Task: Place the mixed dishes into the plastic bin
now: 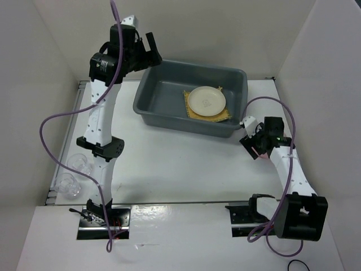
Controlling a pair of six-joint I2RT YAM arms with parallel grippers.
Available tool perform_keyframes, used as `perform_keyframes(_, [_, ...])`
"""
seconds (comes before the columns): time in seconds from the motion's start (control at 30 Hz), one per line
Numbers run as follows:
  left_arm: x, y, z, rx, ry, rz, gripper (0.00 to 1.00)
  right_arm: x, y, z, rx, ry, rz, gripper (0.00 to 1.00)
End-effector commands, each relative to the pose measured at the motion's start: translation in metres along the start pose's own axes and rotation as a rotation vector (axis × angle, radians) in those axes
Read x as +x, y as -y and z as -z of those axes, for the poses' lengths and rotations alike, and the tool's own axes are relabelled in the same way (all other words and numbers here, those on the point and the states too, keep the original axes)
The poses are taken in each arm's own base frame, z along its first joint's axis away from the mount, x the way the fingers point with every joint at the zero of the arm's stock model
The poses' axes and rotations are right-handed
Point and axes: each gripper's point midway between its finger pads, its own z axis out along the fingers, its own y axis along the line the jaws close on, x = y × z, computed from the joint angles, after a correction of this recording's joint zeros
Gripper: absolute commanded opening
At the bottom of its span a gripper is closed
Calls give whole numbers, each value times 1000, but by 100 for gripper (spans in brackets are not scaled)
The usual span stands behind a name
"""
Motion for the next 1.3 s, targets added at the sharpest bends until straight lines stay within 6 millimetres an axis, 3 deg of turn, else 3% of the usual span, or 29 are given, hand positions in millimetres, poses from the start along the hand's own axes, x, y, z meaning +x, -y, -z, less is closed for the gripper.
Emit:
perform_keyframes(0.0, [25,-7,-2,-57,-78,-55,100,8,-17,-11,-82,-5,85,80])
perform_keyframes(0.07, [23,2,8,-28,-70,-48,100,19,-24,-20,-119,-38,126,80])
perform_keyframes(0.17, [42,10,12,-43,-127,-57,100,28,-34,-30,-198,-67,119,80])
perform_keyframes(0.33, [60,-11,20,-169,-173,-91,100,29,-25,-50,-263,-100,42,78])
perform_keyframes(0.5, [89,-34,18,-264,-261,-109,100,47,-26,-63,-251,-147,39,77])
perform_keyframes(0.63, [98,-44,21,-306,-281,-103,100,58,-27,-68,-251,-174,53,73])
perform_keyframes(0.7, [100,-46,20,-321,-283,-94,100,58,-26,-68,-251,-173,61,65])
perform_keyframes(0.8, [100,-46,20,-323,-281,-84,100,58,-24,-69,-246,-180,63,37])
perform_keyframes(0.83, [100,-46,20,-323,-281,-84,100,58,-24,-69,-246,-180,63,21])
perform_keyframes(0.93, [100,-46,20,-323,-281,-84,100,62,-20,-68,-227,-202,39,6])
perform_keyframes(1.1, [99,-48,20,-333,-274,-86,100,50,6,-34,-180,-153,-122,3])
perform_keyframes(1.13, [94,-45,21,-324,-259,-81,100,29,25,-16,-127,-77,-134,0])
perform_keyframes(1.2, [91,-44,23,-318,-250,-78,100,17,32,5,-123,-54,-168,0])
perform_keyframes(1.23, [91,-44,23,-318,-250,-78,100,-7,46,19,-108,9,-166,0])
perform_keyframes(1.27, [93,-45,22,-323,-258,-81,100,-19,52,27,-108,39,-162,0])
